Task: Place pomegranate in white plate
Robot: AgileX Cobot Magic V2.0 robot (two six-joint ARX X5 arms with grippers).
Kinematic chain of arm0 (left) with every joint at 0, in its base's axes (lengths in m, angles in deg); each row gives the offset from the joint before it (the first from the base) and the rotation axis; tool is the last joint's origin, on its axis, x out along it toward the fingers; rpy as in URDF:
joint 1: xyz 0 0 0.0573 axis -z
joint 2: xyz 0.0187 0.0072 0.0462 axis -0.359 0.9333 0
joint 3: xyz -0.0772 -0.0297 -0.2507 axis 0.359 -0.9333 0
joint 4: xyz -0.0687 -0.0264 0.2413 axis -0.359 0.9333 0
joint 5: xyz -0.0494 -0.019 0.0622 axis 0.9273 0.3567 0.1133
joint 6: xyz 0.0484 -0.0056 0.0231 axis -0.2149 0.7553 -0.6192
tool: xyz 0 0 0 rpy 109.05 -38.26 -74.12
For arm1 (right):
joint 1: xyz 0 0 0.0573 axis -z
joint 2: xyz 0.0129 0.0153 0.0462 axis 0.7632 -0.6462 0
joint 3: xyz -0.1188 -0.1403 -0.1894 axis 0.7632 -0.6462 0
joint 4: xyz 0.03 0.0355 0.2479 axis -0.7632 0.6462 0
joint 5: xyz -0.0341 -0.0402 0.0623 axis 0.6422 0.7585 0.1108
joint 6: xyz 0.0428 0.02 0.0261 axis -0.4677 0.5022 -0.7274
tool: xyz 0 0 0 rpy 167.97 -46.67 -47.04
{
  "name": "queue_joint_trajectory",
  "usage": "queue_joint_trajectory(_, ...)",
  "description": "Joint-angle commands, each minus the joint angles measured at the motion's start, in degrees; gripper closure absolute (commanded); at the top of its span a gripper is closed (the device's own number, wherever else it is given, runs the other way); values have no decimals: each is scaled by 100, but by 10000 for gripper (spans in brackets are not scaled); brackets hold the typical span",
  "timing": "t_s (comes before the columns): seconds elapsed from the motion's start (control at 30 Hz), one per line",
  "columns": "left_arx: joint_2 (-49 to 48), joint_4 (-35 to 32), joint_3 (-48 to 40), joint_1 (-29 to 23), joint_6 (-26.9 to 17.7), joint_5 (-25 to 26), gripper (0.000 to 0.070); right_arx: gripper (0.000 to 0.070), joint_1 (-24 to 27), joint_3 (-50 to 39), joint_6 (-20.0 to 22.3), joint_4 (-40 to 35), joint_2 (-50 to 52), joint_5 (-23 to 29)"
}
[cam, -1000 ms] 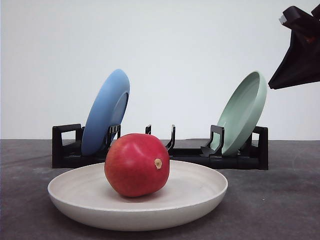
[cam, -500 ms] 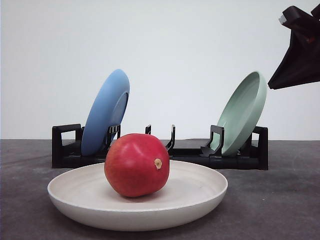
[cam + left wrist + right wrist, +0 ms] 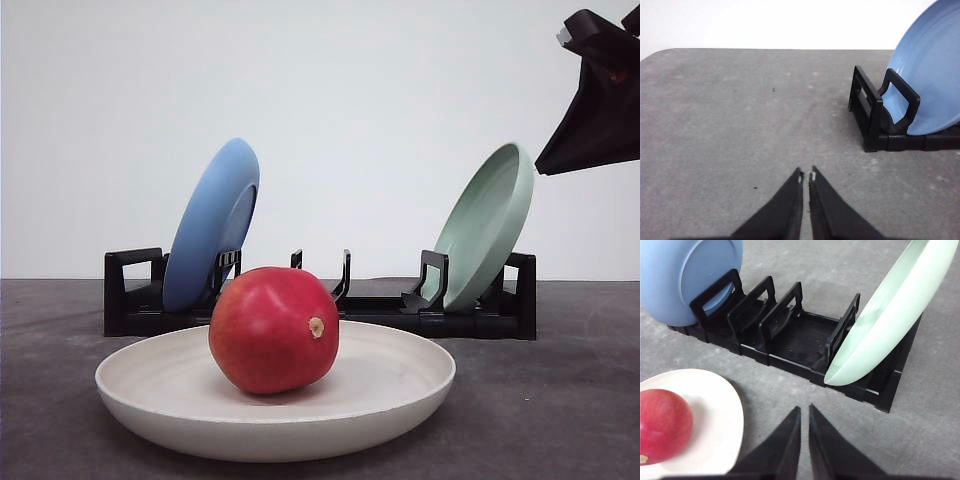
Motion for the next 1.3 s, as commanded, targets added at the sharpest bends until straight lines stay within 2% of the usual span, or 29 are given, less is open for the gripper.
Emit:
queue_joint_trajectory(0.0,-4,-2,-70,-2,1,-31,700,677,-21,-3,44,-63,-44,17)
queue_joint_trajectory(0.4,-4,-1,-70,-2,0,-31,700,677,-26,-3,54,-58,-13,15)
queue_joint_trajectory(0.43,-4,-2,-70,-2,0,-31,700,677,-26,-4,108,-54,35,28)
queue_joint_trajectory(0.5,-4,-2,-70,-2,1,-31,700,677,1,-13,523,-20,164,211)
queue_joint_trajectory(0.57,-4,-2,-70,-2,2,-31,700,677,53,-82,631,28,366,409)
queue_joint_trajectory(0.97,-4,-2,-70,-2,0,-31,700,677,923,-1478,649,22,2573,1355)
queue_joint_trajectory(1.27,-4,-2,-70,-2,2,-31,700,677,1464,-2404,638,-39,4077,1358)
